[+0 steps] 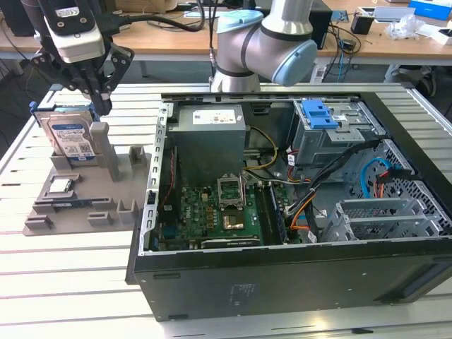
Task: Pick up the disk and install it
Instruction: 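Reach for the disk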
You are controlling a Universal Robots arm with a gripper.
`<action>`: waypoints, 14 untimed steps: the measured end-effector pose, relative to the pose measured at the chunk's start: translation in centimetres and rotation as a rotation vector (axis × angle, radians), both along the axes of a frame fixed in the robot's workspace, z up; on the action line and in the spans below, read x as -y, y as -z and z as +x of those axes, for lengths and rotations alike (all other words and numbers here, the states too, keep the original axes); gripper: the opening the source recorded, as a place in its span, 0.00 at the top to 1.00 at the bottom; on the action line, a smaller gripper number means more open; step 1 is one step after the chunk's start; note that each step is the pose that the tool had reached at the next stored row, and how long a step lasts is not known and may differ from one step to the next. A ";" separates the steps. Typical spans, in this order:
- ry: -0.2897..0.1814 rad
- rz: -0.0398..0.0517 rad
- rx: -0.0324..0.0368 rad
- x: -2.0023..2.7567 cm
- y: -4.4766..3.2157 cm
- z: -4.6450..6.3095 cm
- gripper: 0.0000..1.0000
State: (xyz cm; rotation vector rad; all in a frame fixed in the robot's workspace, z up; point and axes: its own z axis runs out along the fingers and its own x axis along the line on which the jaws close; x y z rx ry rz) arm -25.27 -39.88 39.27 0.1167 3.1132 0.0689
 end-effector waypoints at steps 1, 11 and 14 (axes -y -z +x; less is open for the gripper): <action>0.000 -0.0001 -0.0001 0.00 0.00 -0.1 0.89; 0.000 0.0001 0.0001 0.00 0.01 -1.6 0.89; 0.000 -0.0001 0.0000 0.00 0.01 -2.0 0.89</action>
